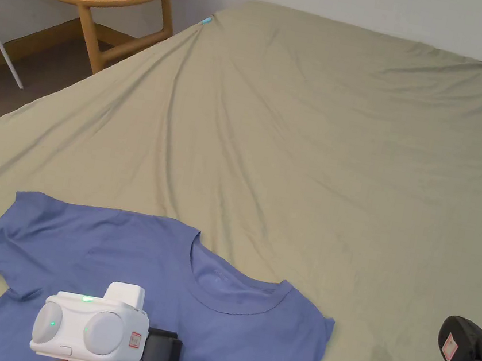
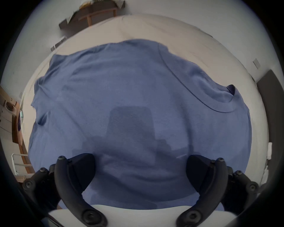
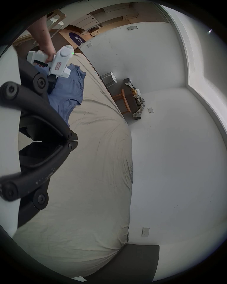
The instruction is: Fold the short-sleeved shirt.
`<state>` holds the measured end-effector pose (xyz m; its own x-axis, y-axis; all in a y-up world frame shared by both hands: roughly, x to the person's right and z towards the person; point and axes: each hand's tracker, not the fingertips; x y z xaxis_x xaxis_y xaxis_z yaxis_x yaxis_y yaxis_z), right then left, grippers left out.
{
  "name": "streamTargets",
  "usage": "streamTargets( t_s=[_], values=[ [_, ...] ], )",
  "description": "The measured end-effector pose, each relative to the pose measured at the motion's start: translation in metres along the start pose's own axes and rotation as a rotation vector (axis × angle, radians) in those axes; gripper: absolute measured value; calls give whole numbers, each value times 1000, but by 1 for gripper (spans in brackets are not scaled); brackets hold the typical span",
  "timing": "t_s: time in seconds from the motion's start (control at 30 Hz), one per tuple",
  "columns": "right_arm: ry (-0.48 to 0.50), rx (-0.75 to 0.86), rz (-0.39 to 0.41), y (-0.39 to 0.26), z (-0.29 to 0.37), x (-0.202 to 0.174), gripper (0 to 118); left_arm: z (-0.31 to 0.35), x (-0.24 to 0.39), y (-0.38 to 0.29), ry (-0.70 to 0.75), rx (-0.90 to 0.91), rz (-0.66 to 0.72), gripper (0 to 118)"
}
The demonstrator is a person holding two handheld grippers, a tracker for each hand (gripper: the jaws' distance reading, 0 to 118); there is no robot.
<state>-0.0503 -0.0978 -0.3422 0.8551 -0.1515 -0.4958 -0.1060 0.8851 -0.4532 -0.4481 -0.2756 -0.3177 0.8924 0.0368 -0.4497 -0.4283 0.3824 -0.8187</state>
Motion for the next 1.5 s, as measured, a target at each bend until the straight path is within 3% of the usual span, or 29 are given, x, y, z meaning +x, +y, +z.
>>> streamTargets(
  t_s=[0.07,0.1,0.13,0.17,0.2,0.23,0.4,0.53,0.63,0.73,0.83,0.97,1.07,1.27,1.33,1.4,1.5],
  values=[
    [-8,6,10,1,3,2,0,15,-3,3,-36,38,41,93],
    [-12,8,10,1,4,3,0,23,-4,2,-45,73,24,74],
    [-15,9,5,1,5,5,0,29,-7,2,-80,95,36,46],
    [-16,11,-9,1,6,7,0,30,-11,1,-46,98,75,2],
    [-16,14,-20,0,7,8,0,31,-15,-1,-2,116,99,0],
    [-16,13,-25,0,8,10,0,31,-21,-4,-90,124,119,0],
    [-31,27,-10,2,24,16,0,54,-26,-11,-110,180,178,0],
    [-44,71,-58,8,46,33,0,95,-2,-9,-127,280,65,0],
    [-81,101,-52,8,70,47,0,127,23,-5,-267,322,88,0],
    [-125,131,-72,8,102,68,0,157,76,-5,-295,390,-46,0],
    [-196,175,-92,6,142,92,0,180,138,0,-467,385,-97,0],
    [-294,224,-120,0,200,127,0,209,243,-3,-572,443,-260,0],
    [-370,251,-137,-6,239,154,0,223,324,-10,-778,413,-282,0],
    [-533,288,-169,-18,304,201,0,262,473,-44,-1021,367,-400,0],
    [-575,300,-183,-24,320,216,0,265,510,-62,-1035,344,-472,0],
    [-614,301,-181,-28,333,227,0,257,542,-86,-956,332,-569,0],
    [-655,298,-199,-36,346,242,0,222,574,-120,-908,217,-615,0]
  ],
)
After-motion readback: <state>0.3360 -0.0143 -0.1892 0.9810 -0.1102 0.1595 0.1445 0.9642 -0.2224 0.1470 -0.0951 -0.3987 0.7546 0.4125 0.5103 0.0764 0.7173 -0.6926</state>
